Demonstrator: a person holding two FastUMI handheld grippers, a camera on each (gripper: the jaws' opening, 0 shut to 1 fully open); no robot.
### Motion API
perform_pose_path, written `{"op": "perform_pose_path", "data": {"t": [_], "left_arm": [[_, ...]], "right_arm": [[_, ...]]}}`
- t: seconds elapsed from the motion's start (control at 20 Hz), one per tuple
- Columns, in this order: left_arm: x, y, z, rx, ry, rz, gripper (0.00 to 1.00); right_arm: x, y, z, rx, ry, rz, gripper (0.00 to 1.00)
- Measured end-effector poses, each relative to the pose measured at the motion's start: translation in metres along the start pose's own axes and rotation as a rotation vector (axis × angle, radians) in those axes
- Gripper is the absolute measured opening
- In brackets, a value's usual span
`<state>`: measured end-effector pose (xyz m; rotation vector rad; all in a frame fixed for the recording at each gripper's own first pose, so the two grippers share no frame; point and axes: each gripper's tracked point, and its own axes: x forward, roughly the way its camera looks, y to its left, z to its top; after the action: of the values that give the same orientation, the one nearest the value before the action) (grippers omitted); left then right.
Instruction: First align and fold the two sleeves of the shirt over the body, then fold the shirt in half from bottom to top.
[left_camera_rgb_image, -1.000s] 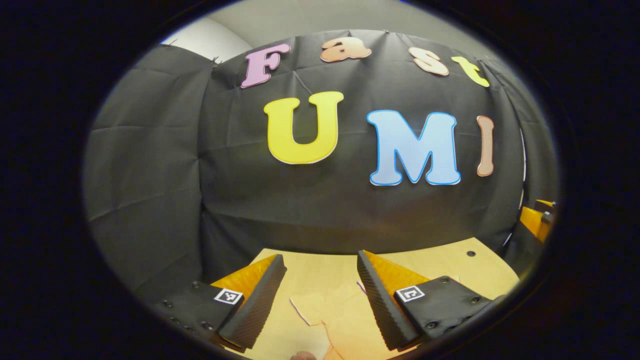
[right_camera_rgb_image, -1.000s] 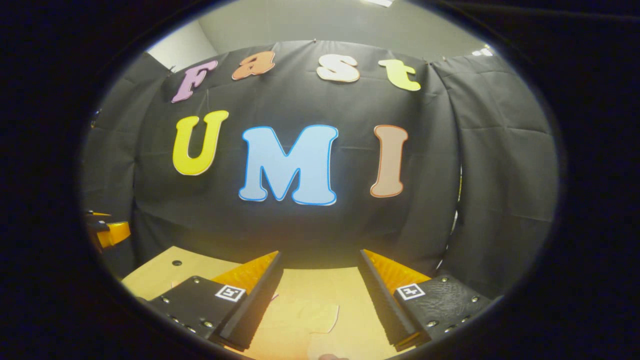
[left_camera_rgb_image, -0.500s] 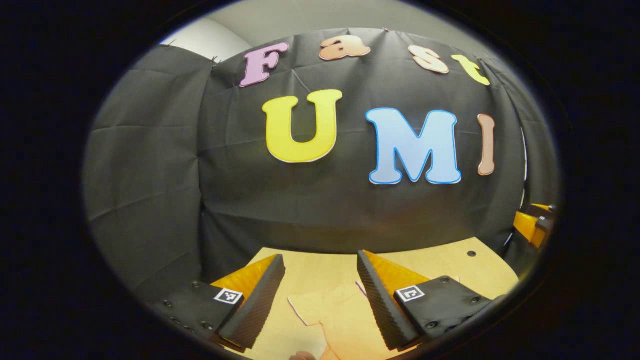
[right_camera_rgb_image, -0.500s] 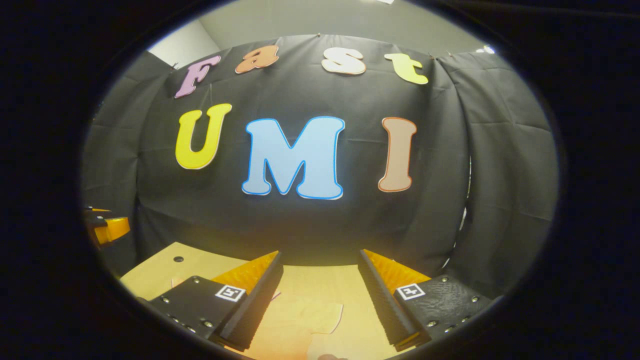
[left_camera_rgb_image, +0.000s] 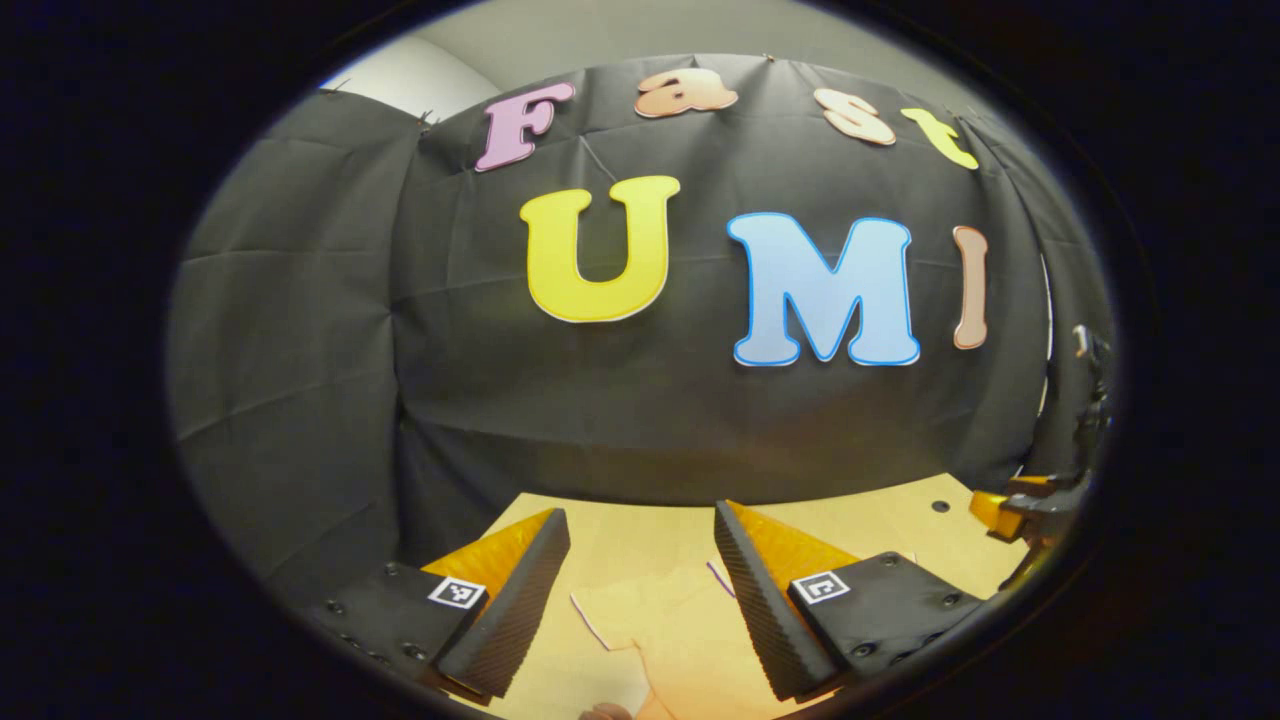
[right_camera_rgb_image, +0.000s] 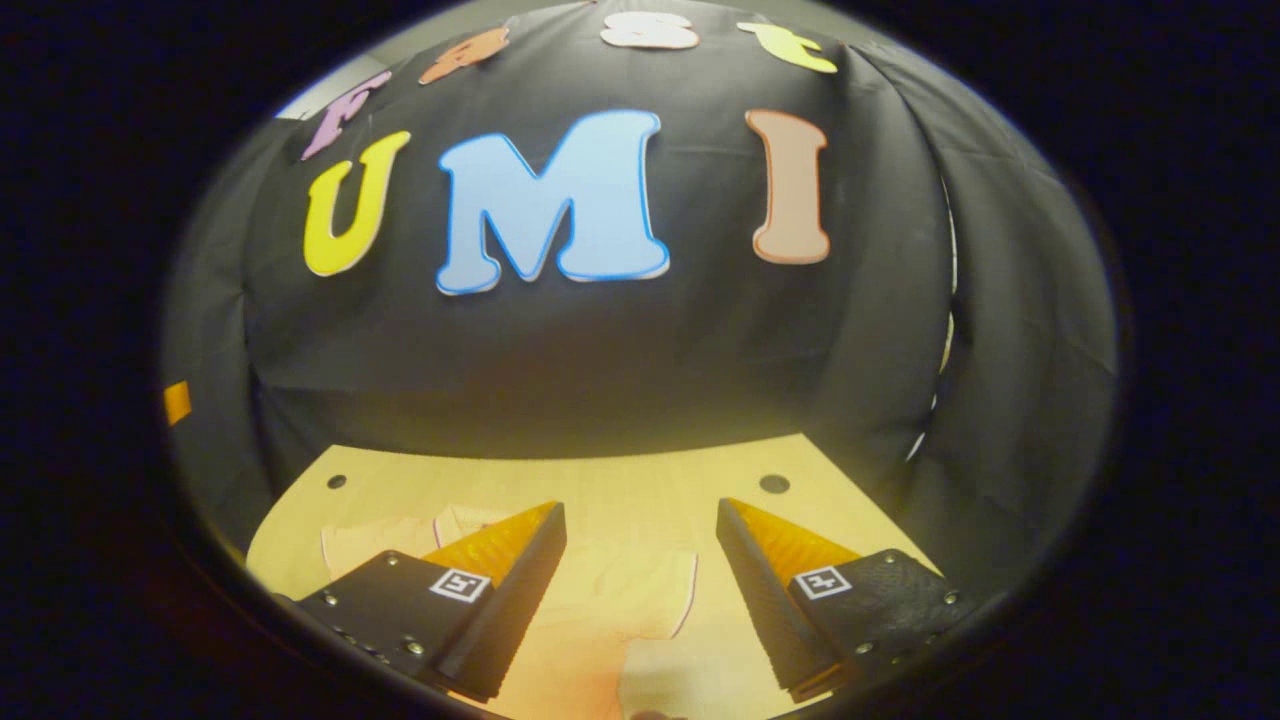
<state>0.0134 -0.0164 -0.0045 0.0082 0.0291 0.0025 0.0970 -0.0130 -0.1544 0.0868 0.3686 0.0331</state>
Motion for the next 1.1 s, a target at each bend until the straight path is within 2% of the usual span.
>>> {"op": "perform_pose_path", "data": {"t": [0.2, 0.6, 0.85, 1.1], "left_arm": [[0.002, 0.002, -0.004, 0.01, 0.014, 0.006, 0.94], [0.02, 0.003, -0.013, 0.023, 0.048, 0.019, 0.95], [0.031, -0.003, -0.021, 0.026, 0.07, 0.012, 0.95], [0.041, -0.013, -0.023, 0.031, 0.08, -0.005, 0.94]], "right_arm": [[0.043, -0.023, -0.062, 0.039, 0.155, -0.047, 0.95], [0.096, -0.042, -0.149, 0.024, 0.349, -0.093, 0.95], [0.113, -0.045, -0.178, 0.019, 0.423, -0.102, 0.95], [0.118, -0.033, -0.196, 0.005, 0.469, -0.067, 0.95]]}}
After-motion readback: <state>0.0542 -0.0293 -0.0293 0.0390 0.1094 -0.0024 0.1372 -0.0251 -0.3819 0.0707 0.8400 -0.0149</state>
